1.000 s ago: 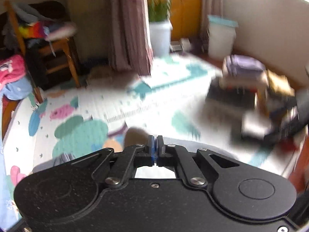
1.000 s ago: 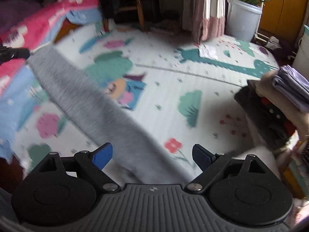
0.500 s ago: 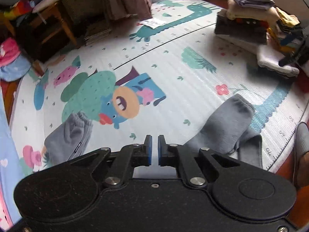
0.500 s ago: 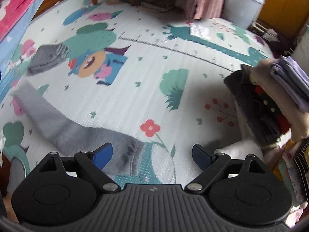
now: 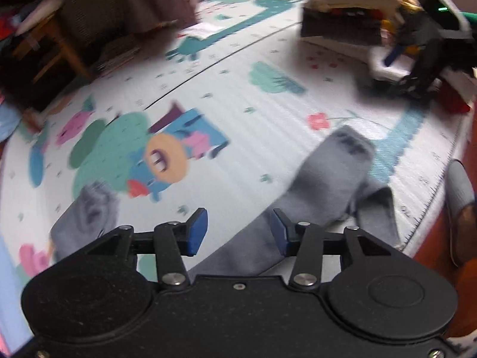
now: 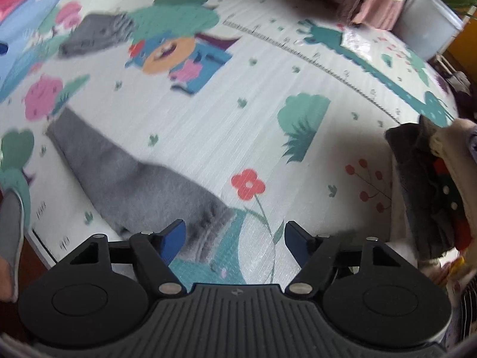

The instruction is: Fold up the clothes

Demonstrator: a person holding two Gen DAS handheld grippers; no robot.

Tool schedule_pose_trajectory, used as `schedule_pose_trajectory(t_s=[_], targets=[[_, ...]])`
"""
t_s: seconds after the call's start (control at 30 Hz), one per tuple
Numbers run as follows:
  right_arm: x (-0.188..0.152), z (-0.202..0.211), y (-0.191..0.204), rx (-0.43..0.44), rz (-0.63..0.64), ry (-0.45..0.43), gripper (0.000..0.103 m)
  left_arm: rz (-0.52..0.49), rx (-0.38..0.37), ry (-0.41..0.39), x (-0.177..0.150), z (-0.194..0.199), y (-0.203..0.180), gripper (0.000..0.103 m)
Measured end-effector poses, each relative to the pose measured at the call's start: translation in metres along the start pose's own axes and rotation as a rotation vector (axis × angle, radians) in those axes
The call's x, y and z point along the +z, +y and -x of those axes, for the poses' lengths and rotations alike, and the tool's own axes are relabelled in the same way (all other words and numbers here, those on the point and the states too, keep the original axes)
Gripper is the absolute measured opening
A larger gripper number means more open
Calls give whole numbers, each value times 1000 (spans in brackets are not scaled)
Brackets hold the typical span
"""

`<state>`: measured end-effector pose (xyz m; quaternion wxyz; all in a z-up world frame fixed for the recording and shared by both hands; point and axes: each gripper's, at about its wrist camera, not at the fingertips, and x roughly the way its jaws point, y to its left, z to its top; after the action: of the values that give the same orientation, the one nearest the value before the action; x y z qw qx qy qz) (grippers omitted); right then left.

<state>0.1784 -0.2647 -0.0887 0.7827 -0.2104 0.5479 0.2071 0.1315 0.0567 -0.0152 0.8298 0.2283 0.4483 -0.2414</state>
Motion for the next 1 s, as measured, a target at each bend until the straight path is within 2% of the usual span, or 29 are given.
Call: schedule_pose_trajectory(t_s=[0.13, 0.37, 0.47, 0.57, 0.7, 0.9, 1.0], targets=[[-9, -26, 1, -2, 50, 71, 68, -82, -53, -23, 11, -20, -21, 46], [-28, -60, -7, 25, 71, 146, 68, -212, -104, -33, 35, -72, -55, 47], [-36, -68, -15, 31, 55, 164, 69, -241, -164, -42, 51, -95, -69, 50], [-42, -73, -23, 53, 21, 150, 69, -293, -218, -42, 65, -113, -85, 52], [-47, -79, -27, 128, -14, 119, 69, -357, -274, -44, 78, -132, -99, 53], [-50, -97, -18, 206, 11, 83, 69, -395, -313, -4, 86, -177, -105, 53], [-43, -111, -22, 222, 1, 41, 70, -344, -332, 11, 84, -198, -97, 53]])
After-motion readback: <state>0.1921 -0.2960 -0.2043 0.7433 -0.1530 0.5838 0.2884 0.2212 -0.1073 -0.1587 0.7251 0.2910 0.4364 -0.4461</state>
